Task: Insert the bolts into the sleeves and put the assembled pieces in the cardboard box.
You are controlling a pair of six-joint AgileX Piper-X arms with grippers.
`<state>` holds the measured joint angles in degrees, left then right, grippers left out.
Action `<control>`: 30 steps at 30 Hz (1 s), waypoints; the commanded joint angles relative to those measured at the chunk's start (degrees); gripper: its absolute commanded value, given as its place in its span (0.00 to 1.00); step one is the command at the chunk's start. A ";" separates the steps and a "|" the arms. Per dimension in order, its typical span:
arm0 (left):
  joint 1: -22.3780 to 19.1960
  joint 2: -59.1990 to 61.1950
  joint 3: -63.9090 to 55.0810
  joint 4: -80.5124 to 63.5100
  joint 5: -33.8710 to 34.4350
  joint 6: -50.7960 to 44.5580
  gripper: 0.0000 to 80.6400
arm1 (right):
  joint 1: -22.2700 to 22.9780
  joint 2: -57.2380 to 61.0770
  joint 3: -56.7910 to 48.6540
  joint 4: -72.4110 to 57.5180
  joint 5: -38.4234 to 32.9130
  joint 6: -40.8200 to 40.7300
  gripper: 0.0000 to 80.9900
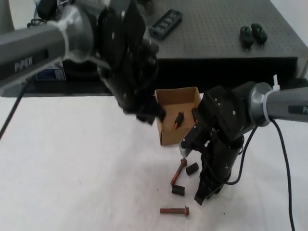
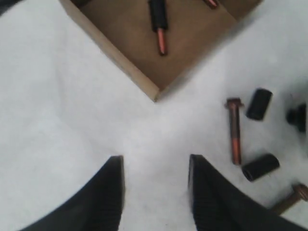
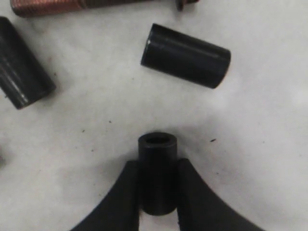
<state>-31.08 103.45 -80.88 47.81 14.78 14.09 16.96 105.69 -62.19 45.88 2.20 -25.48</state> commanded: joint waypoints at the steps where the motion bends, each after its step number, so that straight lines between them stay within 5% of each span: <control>1: -0.08 -0.65 0.79 -0.26 2.48 2.57 0.39 | -0.14 1.14 -0.24 -1.89 0.64 -0.27 0.02; 5: -3.20 -0.65 4.63 -1.64 3.03 11.30 0.39 | -1.08 0.16 -0.24 -1.27 0.21 4.37 0.03; 8: -6.99 -0.07 5.72 -0.47 3.31 15.64 0.39 | -2.86 -3.80 1.76 -1.41 -7.35 9.24 0.03; 18: -22.08 1.09 5.70 0.12 3.75 23.34 0.39 | -11.10 -28.90 17.55 -3.21 -10.66 16.88 0.03; 30: -30.11 8.25 5.61 -1.06 -0.04 24.53 0.39 | -21.07 -46.81 22.73 -1.91 -11.83 17.39 0.03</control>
<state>-60.35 111.11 -75.19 47.51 15.27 37.90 -3.00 60.50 -39.47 43.79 -8.25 -8.38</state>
